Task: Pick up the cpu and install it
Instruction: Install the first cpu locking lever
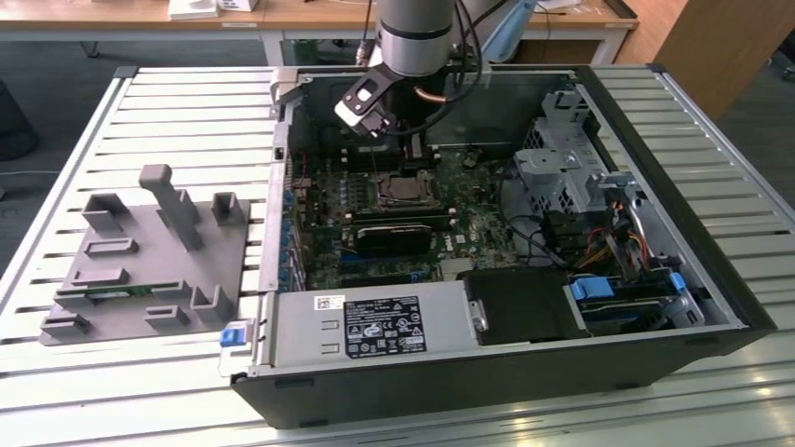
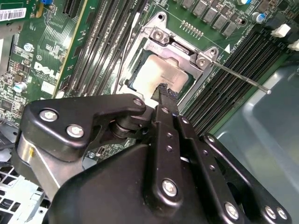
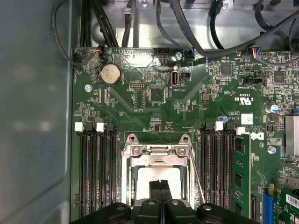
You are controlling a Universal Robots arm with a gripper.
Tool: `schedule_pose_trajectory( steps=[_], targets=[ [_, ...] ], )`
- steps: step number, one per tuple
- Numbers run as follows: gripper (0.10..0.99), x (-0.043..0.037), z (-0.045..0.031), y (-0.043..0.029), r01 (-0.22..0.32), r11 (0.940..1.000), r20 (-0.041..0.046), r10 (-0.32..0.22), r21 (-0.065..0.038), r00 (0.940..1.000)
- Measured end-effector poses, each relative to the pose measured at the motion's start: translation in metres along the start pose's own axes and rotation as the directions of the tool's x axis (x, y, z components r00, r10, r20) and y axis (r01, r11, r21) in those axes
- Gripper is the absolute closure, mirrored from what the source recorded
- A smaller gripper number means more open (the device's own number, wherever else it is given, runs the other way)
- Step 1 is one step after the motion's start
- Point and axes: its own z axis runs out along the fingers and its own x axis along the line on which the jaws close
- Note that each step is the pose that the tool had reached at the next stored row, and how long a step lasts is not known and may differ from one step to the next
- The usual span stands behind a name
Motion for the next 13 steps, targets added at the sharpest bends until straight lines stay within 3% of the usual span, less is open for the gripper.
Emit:
schedule_pose_trajectory(
  steps=[13],
  targets=[
    [0.98,0.0,0.0001,-0.003,0.0,1.0,0.0,0.0,0.0,1.0]
  ],
)
